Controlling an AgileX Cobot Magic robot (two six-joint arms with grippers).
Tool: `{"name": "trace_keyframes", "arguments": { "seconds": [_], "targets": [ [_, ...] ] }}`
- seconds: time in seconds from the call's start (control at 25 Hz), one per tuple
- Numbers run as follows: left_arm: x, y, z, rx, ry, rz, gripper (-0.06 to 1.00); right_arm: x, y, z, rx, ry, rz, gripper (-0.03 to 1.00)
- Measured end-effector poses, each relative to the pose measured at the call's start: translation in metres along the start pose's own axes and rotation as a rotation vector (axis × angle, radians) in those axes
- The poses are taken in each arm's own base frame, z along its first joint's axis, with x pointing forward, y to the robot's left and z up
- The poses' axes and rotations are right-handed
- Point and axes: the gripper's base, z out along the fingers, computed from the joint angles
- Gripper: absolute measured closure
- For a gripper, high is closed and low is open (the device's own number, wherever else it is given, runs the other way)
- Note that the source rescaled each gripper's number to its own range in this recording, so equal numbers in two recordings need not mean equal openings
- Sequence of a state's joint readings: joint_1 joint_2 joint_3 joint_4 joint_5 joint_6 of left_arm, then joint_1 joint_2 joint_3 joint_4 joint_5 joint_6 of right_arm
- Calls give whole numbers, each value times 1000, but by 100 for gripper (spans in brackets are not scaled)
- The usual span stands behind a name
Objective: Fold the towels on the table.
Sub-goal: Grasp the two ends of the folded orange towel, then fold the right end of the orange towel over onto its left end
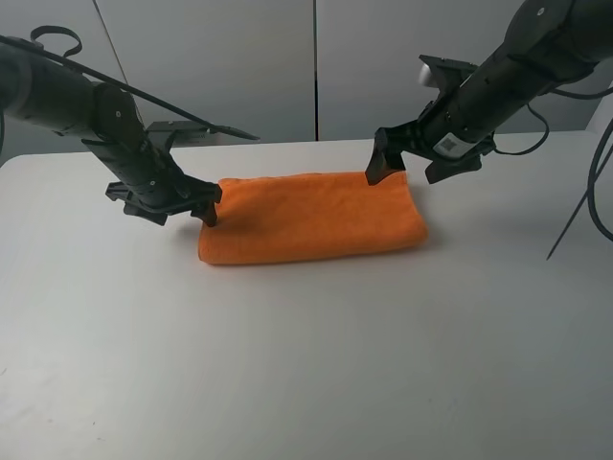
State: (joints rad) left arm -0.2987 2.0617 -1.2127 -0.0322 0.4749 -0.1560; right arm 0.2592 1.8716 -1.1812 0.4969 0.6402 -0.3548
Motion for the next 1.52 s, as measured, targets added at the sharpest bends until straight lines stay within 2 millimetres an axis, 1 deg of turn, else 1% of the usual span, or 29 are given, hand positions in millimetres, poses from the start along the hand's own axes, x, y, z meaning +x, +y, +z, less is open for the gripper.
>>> {"name": "trace_keyframes", "arguments": {
  "seconds": [0.08, 0.16, 0.28, 0.44, 0.48, 0.6, 0.76, 1.08, 1.16, 1.36, 1.52],
  "targets": [
    [3, 1, 8, -6, 23, 4, -5, -2, -4, 7, -22, 23, 18, -3],
    [5, 2, 14, -10, 38, 6, -5, -2, -13, 15, -46, 50, 50, -3],
    [4, 2, 14, -12, 35, 11, -5, -2, -35, 23, -77, 58, 111, -3],
    [4, 2, 14, -14, 36, 15, -5, -3, -66, 28, -137, 29, 213, -3],
    [4, 2, 14, -14, 36, 15, -5, -2, -71, 31, -156, 27, 240, -3],
    [4, 2, 14, -17, 36, 20, -5, 0, -79, 42, -189, 27, 272, -3],
    [4, 2, 14, -18, 36, 23, -5, 1, -82, 52, -192, 19, 300, -3],
    [4, 2, 14, -21, 35, 28, -5, -7, -88, 53, -135, -54, 316, -3],
    [4, 2, 14, -21, 37, 28, -5, -8, -85, 55, -124, -62, 311, -3],
    [4, 2, 14, -21, 37, 28, -5, -11, -69, 68, -128, -52, 289, -3],
    [4, 2, 14, -21, 37, 28, -5, -10, -68, 70, -116, -30, 293, -3]
  ]
}}
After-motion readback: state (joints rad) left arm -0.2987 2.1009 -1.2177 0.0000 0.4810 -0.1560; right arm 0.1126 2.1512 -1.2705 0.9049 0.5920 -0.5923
